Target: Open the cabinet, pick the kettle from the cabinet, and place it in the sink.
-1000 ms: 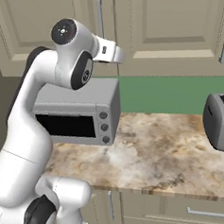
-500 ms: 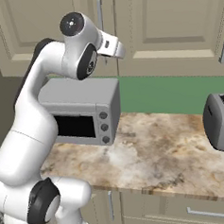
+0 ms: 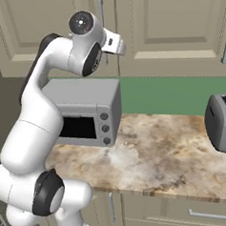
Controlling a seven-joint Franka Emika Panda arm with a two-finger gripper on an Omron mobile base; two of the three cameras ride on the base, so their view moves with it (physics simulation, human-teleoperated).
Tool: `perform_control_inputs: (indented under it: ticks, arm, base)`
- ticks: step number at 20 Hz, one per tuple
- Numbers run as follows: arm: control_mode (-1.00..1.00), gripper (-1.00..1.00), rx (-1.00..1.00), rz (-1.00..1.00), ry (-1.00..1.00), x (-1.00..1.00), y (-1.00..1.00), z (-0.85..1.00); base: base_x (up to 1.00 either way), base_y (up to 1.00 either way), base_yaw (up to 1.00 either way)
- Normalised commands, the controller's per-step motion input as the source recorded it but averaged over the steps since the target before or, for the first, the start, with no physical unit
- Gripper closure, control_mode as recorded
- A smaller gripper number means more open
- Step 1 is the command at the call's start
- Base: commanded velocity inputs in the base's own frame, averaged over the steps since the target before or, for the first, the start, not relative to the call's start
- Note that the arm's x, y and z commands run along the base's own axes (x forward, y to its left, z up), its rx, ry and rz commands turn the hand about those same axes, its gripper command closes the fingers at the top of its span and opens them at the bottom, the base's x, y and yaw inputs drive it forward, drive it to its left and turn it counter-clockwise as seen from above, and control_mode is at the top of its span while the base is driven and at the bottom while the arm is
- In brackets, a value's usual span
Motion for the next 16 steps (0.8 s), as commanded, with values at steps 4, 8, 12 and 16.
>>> perform_control_inputs:
  ticks: [4,8,12,16]
  arm:
    - [-1.0,1.0,0.0,0.08,0.0,0.36,0.09,0.0]
    - [-1.0,1.0,0.0,0.09,0.0,0.37,0.04,-0.02]
    - [-1.0,1.0,0.0,0.08,0.0,0.37,0.09,-0.05]
    - [-1.0,1.0,0.01,0.1,0.0,0.17,0.15,-0.04]
  base:
    - [0.0,0.0,0.0]
    - [0.0,0.0,0.0]
    - [0.0,0.0,0.0]
    - [0.0,0.0,0.0]
